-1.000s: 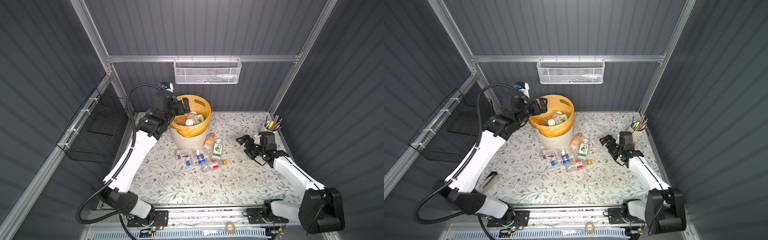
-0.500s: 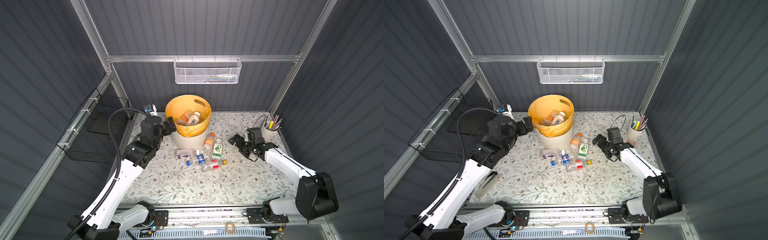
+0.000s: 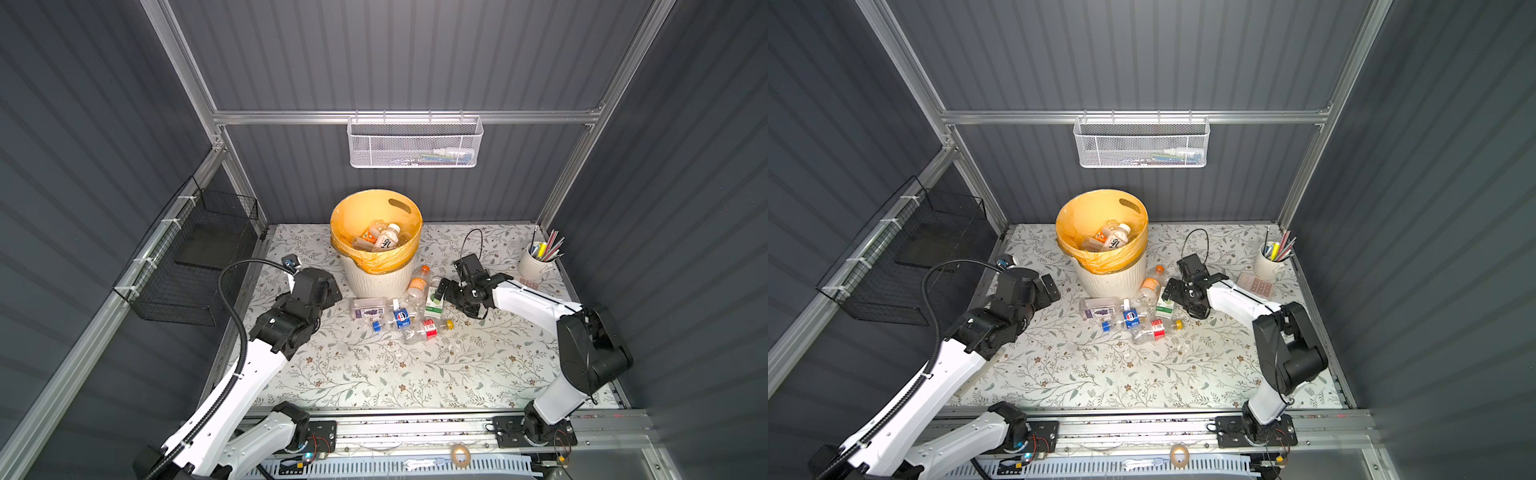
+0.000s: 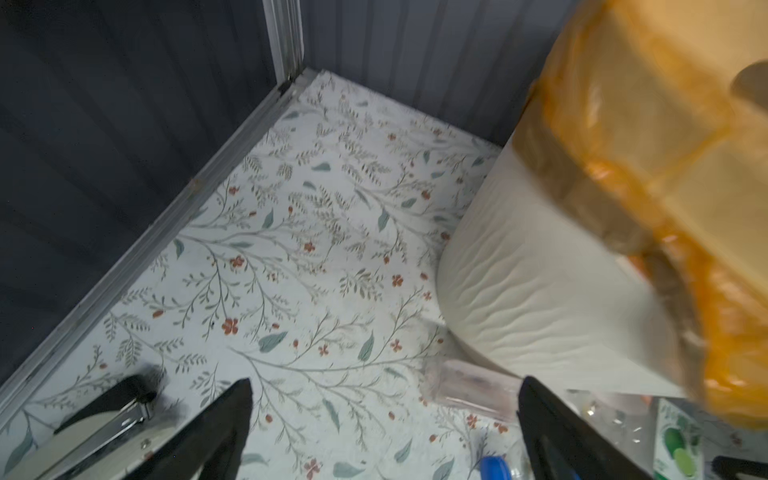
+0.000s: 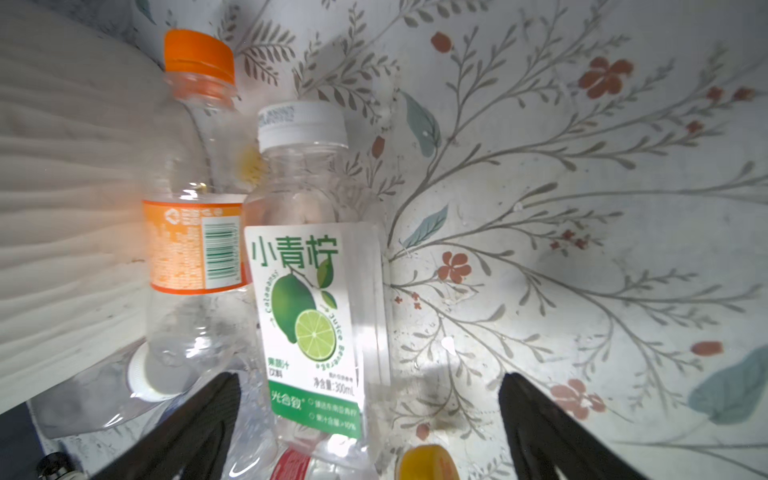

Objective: Throw the plastic bottles in the bin
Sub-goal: 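Withdraw the left gripper from the bin while the right gripper reaches toward the bottles, then lower the right gripper onto the second white-capped lime-label bottle and grasp it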

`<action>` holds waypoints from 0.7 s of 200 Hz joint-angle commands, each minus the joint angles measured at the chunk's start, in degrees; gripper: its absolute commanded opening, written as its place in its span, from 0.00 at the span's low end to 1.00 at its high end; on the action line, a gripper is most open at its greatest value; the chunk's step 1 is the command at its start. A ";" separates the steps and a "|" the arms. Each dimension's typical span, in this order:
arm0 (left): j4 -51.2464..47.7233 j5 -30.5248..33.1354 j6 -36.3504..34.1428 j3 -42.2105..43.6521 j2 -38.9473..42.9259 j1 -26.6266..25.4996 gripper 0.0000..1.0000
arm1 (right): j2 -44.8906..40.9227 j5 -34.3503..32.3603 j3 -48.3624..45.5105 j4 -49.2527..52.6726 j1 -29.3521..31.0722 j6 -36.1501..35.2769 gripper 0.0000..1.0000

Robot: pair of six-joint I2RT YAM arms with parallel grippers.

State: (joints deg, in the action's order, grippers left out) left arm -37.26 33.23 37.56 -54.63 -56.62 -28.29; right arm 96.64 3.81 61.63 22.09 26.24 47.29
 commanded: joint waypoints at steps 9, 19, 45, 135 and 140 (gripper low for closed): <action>-1.53 -0.58 6.45 3.04 0.31 0.30 0.99 | 3.09 -2.02 4.10 2.51 2.03 -1.45 0.99; -0.59 -1.29 6.30 3.65 0.28 0.26 0.99 | 4.11 -2.23 4.70 2.87 2.31 -1.41 0.99; -0.44 -1.42 5.65 3.90 -0.52 0.34 1.00 | 6.11 -2.54 5.62 3.21 2.55 -1.97 0.99; -1.15 -0.23 4.14 4.01 -2.01 0.52 0.99 | 9.71 -8.37 7.87 11.96 -0.06 -8.87 0.84; -1.15 -0.16 4.02 4.17 -2.03 0.61 0.99 | 9.17 -8.01 6.94 11.68 -0.93 -9.04 0.83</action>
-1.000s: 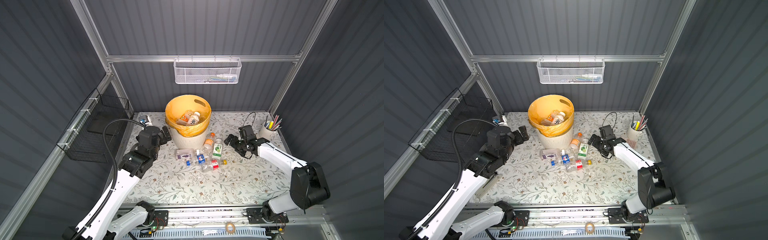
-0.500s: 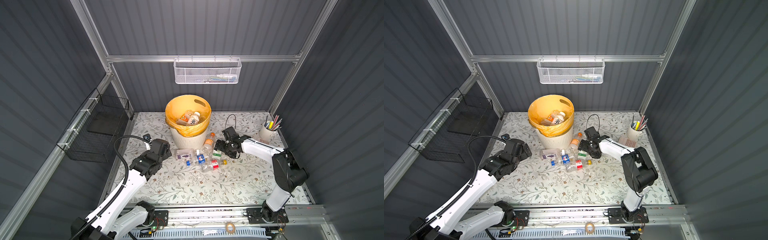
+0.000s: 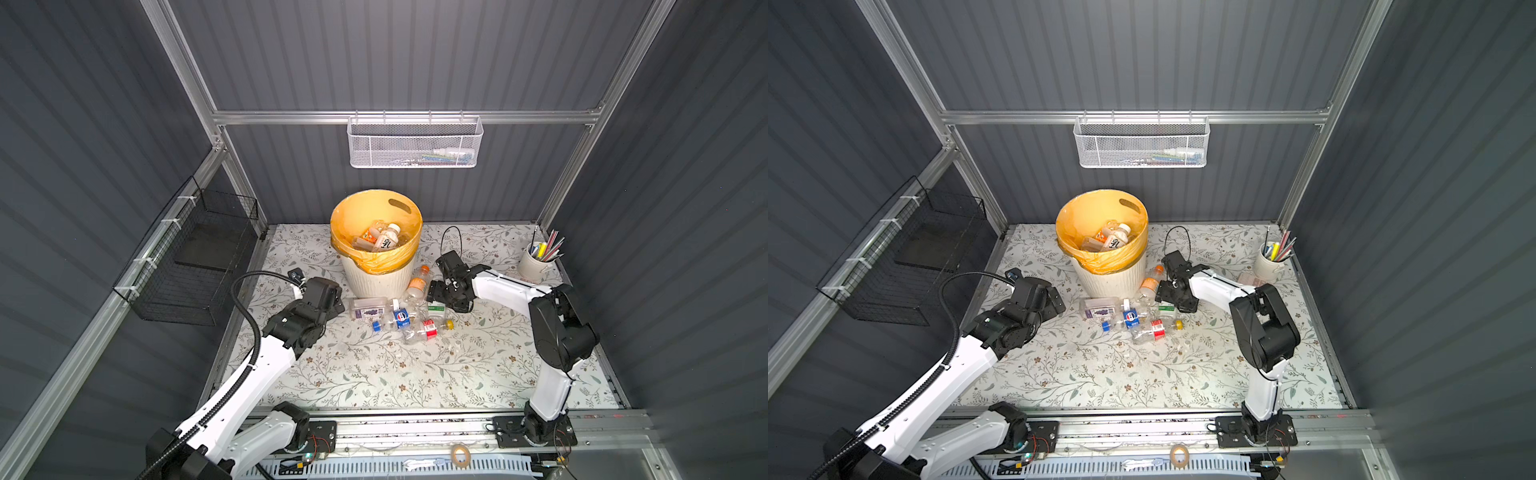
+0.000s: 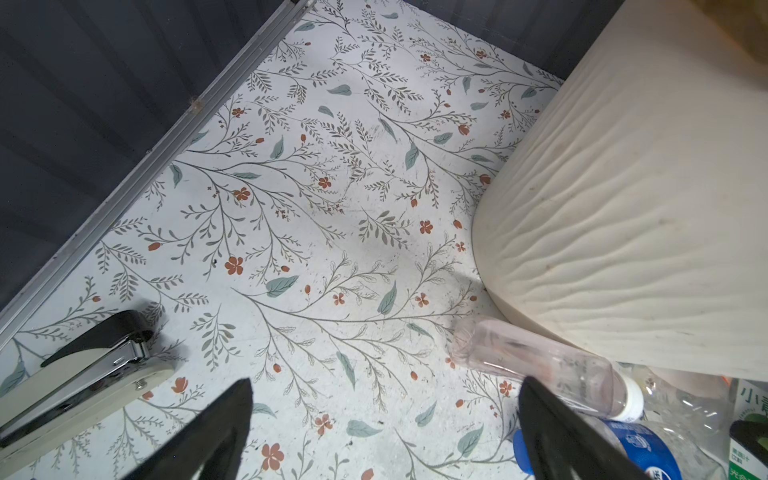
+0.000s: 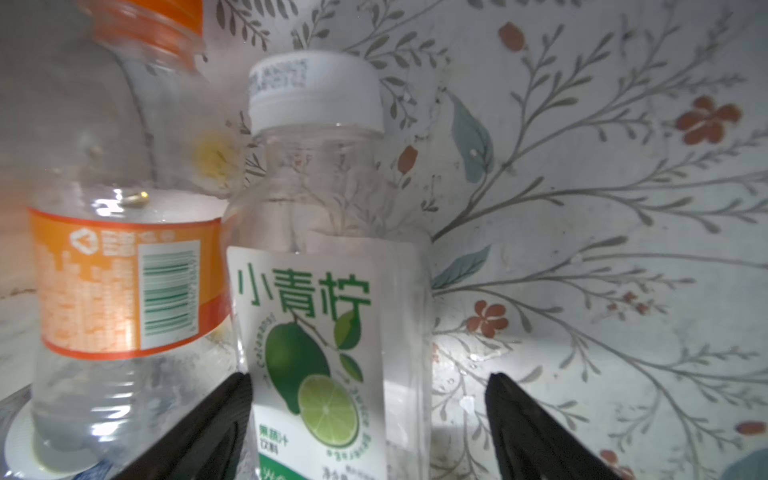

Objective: Throw the plastic bottles in the bin
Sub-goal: 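Lower the right gripper onto the second white-capped lime-label bottle and grasp it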

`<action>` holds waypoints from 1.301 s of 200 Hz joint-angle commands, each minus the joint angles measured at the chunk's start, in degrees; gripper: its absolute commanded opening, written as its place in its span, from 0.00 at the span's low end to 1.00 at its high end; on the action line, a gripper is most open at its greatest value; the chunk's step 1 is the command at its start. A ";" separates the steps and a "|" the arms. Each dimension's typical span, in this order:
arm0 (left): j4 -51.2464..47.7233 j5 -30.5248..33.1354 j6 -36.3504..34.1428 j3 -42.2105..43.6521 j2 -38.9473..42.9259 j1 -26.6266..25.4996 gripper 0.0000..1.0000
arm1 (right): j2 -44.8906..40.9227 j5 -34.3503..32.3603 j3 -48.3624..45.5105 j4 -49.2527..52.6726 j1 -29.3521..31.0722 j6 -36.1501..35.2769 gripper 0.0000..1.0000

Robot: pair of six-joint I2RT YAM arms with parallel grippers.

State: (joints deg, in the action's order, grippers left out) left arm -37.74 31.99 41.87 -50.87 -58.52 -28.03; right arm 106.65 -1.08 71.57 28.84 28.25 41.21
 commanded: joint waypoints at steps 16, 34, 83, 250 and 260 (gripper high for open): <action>-0.63 1.05 -0.38 0.51 -0.36 0.35 1.00 | -2.82 -2.44 -5.82 3.91 -5.20 -2.98 0.81; 0.06 0.70 -0.51 0.46 -0.83 0.43 1.00 | -4.81 -2.66 -7.58 3.76 -6.19 -3.95 0.84; 1.79 -1.44 -0.54 0.30 -3.10 0.43 0.99 | -6.35 -3.91 -5.41 6.17 -6.11 -6.17 0.93; 2.40 -0.87 -3.03 1.14 -4.51 0.78 0.99 | 1.82 -2.29 1.45 9.62 -9.32 -8.95 0.74; 2.40 -0.93 -2.74 1.39 -4.82 0.79 0.99 | 1.49 -0.55 0.67 8.95 -9.91 -9.18 0.70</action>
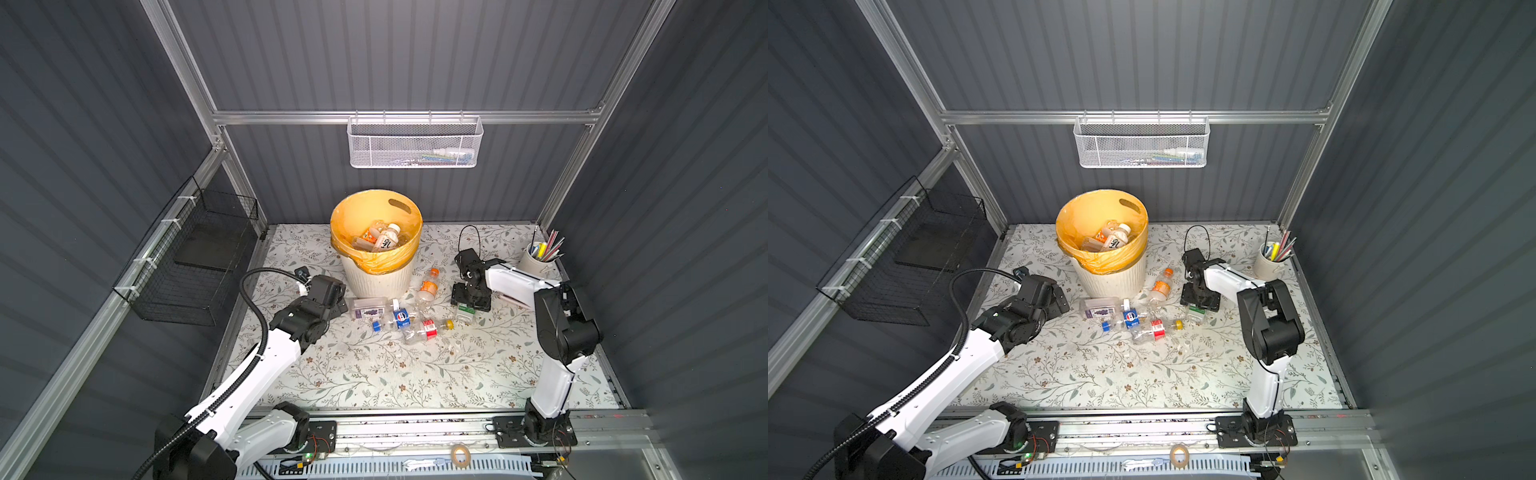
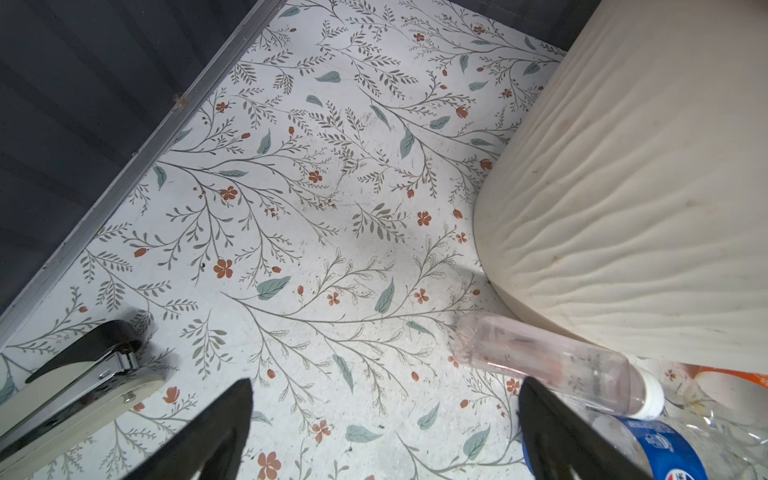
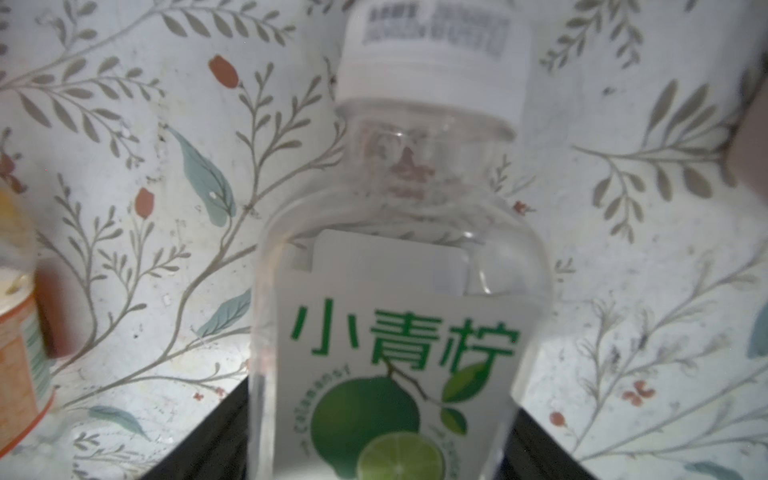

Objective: Throw the plastic bottles in the bin
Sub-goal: 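Lower the right gripper onto the second white-capped lime-label bottle and grasp it, then lift the lime-label bottle over the bin and open the right gripper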

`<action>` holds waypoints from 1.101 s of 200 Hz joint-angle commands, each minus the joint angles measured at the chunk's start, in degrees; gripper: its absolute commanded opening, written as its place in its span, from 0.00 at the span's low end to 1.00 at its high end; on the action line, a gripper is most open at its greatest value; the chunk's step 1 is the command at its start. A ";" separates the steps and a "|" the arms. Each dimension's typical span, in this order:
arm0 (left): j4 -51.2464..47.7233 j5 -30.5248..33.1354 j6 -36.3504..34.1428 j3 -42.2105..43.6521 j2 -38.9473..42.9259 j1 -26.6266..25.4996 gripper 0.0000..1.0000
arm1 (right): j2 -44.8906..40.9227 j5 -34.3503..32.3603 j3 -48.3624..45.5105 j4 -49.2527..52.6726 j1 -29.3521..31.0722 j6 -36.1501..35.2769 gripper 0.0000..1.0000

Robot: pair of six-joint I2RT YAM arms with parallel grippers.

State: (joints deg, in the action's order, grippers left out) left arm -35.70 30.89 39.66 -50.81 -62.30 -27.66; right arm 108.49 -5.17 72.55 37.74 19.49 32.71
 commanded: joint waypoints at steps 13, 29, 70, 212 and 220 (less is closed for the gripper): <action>0.24 0.51 0.05 1.57 -1.16 0.41 0.99 | -1.93 5.96 -2.03 -1.75 -2.18 -0.67 0.66; 0.19 1.33 0.79 2.11 -0.73 0.49 0.99 | -5.99 8.18 -4.73 -5.26 -2.89 -1.23 0.65; 2.46 1.68 3.51 5.54 2.35 0.68 1.00 | -19.20 14.10 -5.13 -10.22 -6.25 -1.13 0.67; 7.99 -9.13 11.56 10.76 -0.44 1.12 0.99 | 14.49 31.76 79.09 16.53 8.60 -6.95 0.98; 7.79 -9.54 12.65 10.72 -0.30 1.07 0.99 | 14.35 29.35 79.88 17.02 8.40 -7.21 0.99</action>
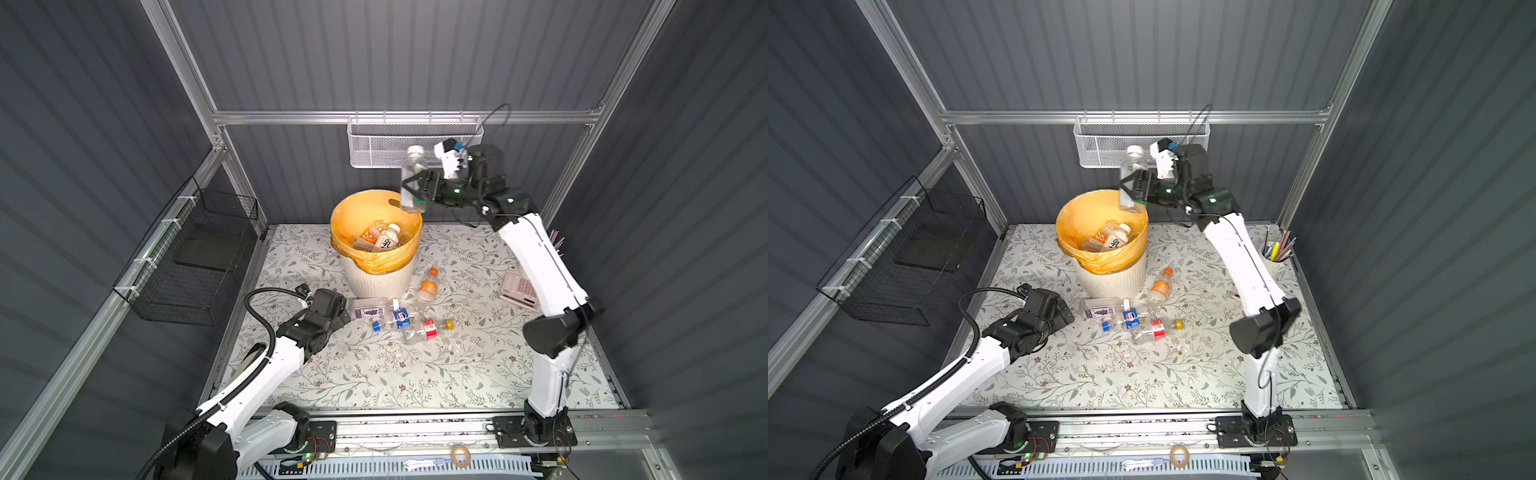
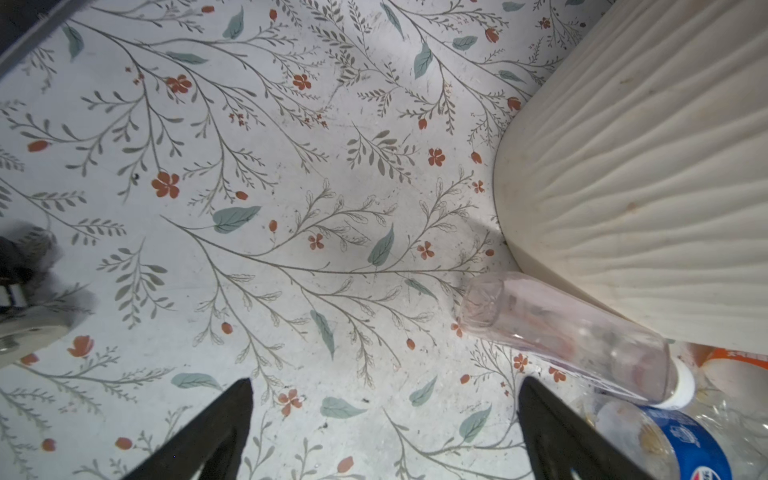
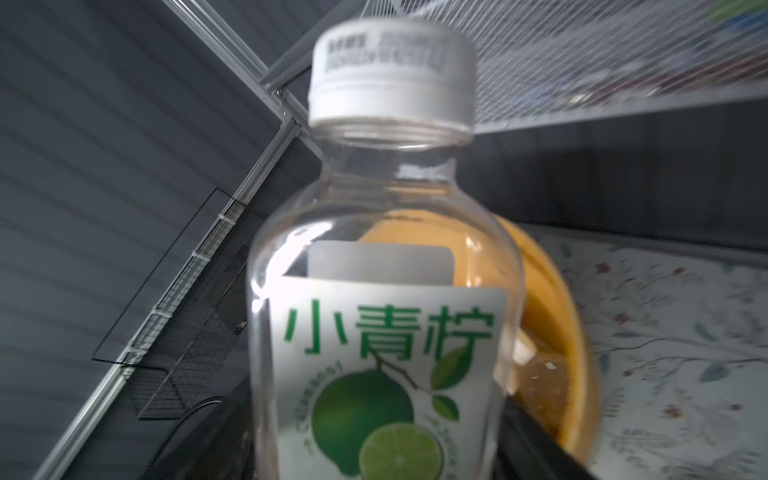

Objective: Throw the plastic bottles in the bin
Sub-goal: 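Lift the lime-label bottle over the bin and open the right gripper, then bring the right gripper back down toward the remaining bottles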

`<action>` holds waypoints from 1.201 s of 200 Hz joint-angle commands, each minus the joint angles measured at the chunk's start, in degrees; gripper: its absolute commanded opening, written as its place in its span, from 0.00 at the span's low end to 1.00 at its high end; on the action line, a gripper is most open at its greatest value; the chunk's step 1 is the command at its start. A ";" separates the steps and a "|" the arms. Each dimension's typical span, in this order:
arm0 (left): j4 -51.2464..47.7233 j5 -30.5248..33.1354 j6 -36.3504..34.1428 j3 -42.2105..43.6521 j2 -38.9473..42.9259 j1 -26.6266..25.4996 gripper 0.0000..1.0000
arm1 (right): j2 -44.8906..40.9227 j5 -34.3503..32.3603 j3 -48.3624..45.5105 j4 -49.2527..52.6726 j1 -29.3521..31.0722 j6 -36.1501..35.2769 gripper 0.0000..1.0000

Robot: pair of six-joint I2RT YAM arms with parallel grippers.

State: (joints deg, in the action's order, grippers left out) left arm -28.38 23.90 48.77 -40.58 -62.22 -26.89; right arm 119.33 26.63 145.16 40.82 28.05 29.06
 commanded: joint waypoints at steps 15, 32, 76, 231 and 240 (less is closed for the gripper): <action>0.52 -3.55 6.39 0.82 0.58 0.27 0.99 | -0.48 -6.64 2.70 11.11 -0.40 -4.68 0.99; 1.89 -4.20 10.76 2.31 2.38 0.26 0.99 | -8.41 -11.70 -8.57 4.30 -0.82 -4.89 0.99; 7.21 -6.22 19.54 4.83 4.85 0.09 1.00 | -24.07 -16.78 -33.54 -5.70 -3.59 -2.82 0.99; 18.00 -7.50 33.78 1.78 -8.72 -7.00 0.99 | -41.33 -13.44 -86.42 -15.95 -13.45 11.02 0.99; 17.09 -6.38 33.13 1.88 -7.87 -7.12 0.99 | -41.02 -13.14 -87.89 -16.28 -12.89 12.69 0.99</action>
State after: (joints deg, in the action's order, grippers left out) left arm -10.24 15.22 81.73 -36.53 -71.59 -33.45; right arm 77.25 11.11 60.25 24.99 14.22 37.67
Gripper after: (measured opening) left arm 0.995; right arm 0.991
